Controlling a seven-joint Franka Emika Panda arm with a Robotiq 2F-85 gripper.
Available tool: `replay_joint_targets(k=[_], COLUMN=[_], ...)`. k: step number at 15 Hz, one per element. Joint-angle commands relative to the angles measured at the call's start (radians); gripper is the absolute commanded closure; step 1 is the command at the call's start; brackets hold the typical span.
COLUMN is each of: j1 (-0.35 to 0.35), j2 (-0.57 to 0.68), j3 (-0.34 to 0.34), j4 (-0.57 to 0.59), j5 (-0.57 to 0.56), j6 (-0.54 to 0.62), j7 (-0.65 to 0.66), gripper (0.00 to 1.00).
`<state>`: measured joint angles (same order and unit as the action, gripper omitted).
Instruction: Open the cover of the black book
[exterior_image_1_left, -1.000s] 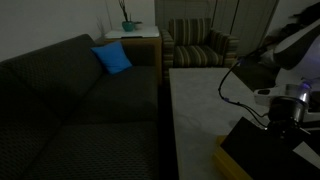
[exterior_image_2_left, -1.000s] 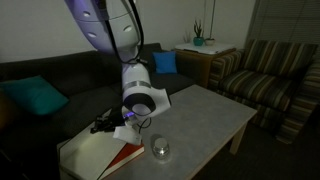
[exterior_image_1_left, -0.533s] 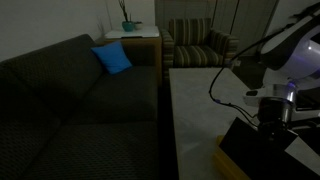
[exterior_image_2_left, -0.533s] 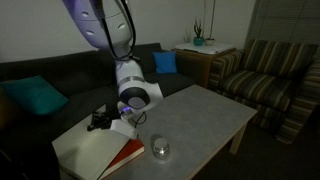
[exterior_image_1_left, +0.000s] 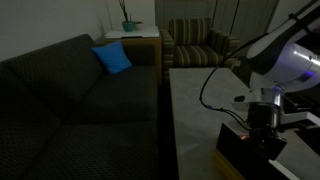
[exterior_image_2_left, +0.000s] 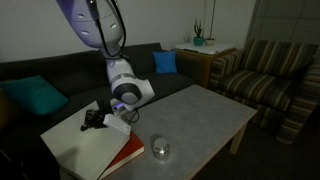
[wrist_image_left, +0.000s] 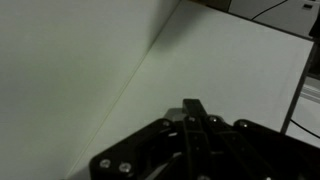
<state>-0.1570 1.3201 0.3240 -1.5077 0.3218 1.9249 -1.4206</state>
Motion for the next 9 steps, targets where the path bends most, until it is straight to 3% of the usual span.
replay_joint_targets(k=[1, 3, 9], j1=[0.067, 0.117, 0.17], j2=[0.039, 0.04, 0.062], j3=[0.0, -0.016, -0.009], j4=[0.075, 0.084, 0.039], j5=[0.011, 0.016, -0.026], j6=[0.017, 0.147, 0.575], j7=[0.078, 0.16, 0.284], gripper=[1.0, 1.0, 1.0])
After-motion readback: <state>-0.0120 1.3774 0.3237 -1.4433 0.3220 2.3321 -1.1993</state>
